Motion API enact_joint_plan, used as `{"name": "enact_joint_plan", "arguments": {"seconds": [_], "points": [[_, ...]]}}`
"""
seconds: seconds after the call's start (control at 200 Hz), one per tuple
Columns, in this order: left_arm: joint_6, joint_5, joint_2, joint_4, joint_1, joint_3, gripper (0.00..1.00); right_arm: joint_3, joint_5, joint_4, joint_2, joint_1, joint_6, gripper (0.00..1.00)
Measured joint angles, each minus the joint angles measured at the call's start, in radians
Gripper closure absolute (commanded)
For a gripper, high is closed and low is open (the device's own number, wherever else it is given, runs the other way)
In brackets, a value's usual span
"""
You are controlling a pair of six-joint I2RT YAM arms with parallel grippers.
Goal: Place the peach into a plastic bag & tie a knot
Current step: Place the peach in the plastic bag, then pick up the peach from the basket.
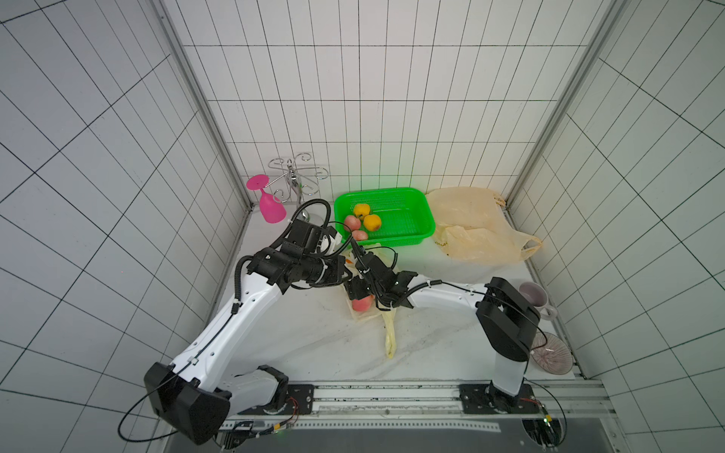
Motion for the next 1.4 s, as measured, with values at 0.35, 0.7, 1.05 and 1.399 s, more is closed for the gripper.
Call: {"name": "enact_joint_plan", "arguments": {"seconds": [0.35,0.7,1.05,1.399], "points": [[0.03,0.002,0.018,0.0,0.087,0.0,1.0,0.0,-0.114,-0.152,-0.187,-0.044,-0.02,0.1],[0.057,-0.015,0.023,-0.019,0.114,0.0,1.0,0.005,-0.352,-0.232,-0.451,-0.24,0.03,0.38],[0.079,-0.031,0.023,-0.047,0.108,0.0,1.0,0.52,-0.17,-0.388,0.066,-0.399,0.042,0.17],[0.159,-0.142,0.057,-0.053,0.02,-0.006,1.0,1.053,-0.087,-0.492,0.623,-0.457,-0.06,0.03]]}}
